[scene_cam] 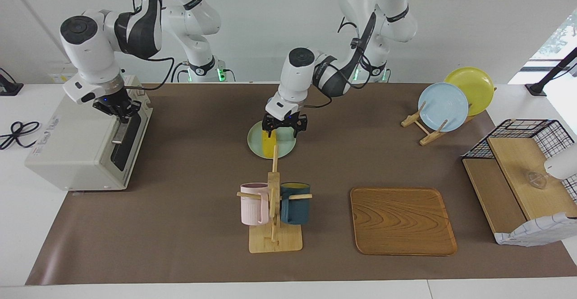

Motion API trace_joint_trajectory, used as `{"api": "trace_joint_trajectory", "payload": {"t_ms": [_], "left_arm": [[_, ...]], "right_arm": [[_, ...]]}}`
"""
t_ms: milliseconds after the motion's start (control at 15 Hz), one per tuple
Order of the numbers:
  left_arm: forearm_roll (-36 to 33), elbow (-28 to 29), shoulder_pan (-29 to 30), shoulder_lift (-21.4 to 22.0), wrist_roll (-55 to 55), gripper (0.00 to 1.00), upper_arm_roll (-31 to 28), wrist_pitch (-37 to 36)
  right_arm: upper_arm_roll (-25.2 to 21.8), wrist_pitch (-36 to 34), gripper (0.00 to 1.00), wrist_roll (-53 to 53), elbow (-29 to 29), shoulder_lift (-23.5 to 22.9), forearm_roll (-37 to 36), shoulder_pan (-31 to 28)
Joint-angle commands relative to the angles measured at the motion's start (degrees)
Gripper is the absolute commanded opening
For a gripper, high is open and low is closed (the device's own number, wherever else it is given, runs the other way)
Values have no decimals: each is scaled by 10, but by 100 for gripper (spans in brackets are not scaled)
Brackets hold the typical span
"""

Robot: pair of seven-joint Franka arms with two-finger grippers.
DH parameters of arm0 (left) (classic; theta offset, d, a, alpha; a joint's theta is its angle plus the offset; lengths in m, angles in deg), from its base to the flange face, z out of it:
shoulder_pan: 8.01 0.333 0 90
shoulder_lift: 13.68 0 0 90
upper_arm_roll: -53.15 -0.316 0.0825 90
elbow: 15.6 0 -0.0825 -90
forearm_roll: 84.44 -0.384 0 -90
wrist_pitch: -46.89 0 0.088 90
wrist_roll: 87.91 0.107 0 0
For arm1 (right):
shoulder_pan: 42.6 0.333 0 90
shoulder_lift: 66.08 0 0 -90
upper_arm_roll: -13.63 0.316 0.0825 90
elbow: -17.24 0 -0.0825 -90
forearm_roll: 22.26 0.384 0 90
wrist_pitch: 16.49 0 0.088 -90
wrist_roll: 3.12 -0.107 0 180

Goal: Put corn in oven
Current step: 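Lower the corn onto the plate while the right gripper opens the oven door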

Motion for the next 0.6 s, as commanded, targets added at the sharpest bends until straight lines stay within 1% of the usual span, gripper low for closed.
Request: {"api": "trace_joint_trajectory", "payload": {"t_ms": [0, 133, 267, 400, 533], "left_arm": [[11, -36, 64, 40, 61, 100, 1, -103], [9, -81, 108, 42, 97, 100, 0, -164], [9, -111, 162, 46, 149, 100, 0, -206], [9, -124, 208, 56, 194, 100, -1, -236], [8, -124, 248, 75, 234, 100, -1, -257]], "right_arm": [[6, 33, 0, -23, -32, -12, 27, 9], [7, 50, 0, -22, -33, -23, 36, 21], [8, 71, 0, -21, -34, -40, 50, 22], [10, 98, 0, -21, -41, -56, 57, 30], [10, 147, 0, -22, -66, -71, 57, 40]]}}
